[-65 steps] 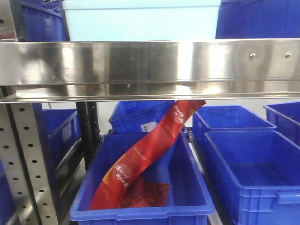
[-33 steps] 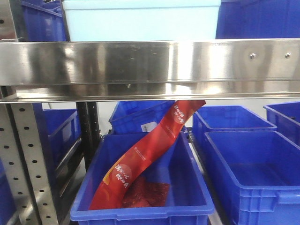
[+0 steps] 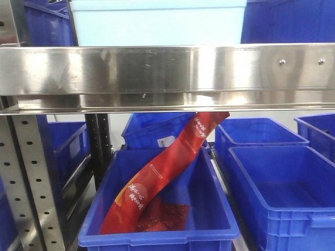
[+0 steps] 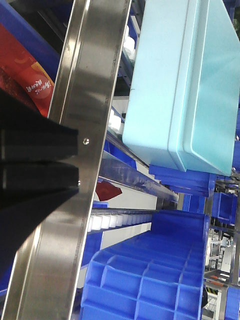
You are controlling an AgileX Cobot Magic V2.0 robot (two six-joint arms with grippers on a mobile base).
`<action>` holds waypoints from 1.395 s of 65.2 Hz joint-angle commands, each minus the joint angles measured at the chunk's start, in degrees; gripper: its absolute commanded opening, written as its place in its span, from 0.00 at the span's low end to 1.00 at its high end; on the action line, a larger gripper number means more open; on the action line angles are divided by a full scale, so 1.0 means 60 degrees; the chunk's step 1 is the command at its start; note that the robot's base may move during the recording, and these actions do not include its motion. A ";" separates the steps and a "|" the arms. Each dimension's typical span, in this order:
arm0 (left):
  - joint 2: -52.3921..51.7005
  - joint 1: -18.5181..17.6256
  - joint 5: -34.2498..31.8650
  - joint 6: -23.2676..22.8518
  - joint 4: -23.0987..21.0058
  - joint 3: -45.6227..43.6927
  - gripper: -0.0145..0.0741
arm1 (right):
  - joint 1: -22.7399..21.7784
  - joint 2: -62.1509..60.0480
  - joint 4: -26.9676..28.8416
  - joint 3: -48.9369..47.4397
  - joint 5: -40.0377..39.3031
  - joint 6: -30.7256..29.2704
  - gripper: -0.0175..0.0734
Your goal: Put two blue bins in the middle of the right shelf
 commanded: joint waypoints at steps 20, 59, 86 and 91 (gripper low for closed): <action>-0.0069 0.0031 -0.0251 0.0049 -0.0069 -0.0009 0.04 | -0.0013 -0.0062 -0.0086 0.0015 -0.0226 -0.0037 0.01; -0.0069 0.0031 -0.0251 0.0049 -0.0069 -0.0009 0.04 | -0.1882 -0.0891 0.0985 0.0359 -0.0330 -0.0683 0.01; -0.0069 0.0031 -0.0251 0.0049 -0.0069 -0.0009 0.04 | -0.2908 -0.3509 0.1385 0.3633 -0.1617 -0.1023 0.01; -0.0069 0.0031 -0.0251 0.0049 -0.0069 -0.0009 0.04 | -0.2908 -0.3509 0.1263 0.3633 -0.1119 -0.1023 0.01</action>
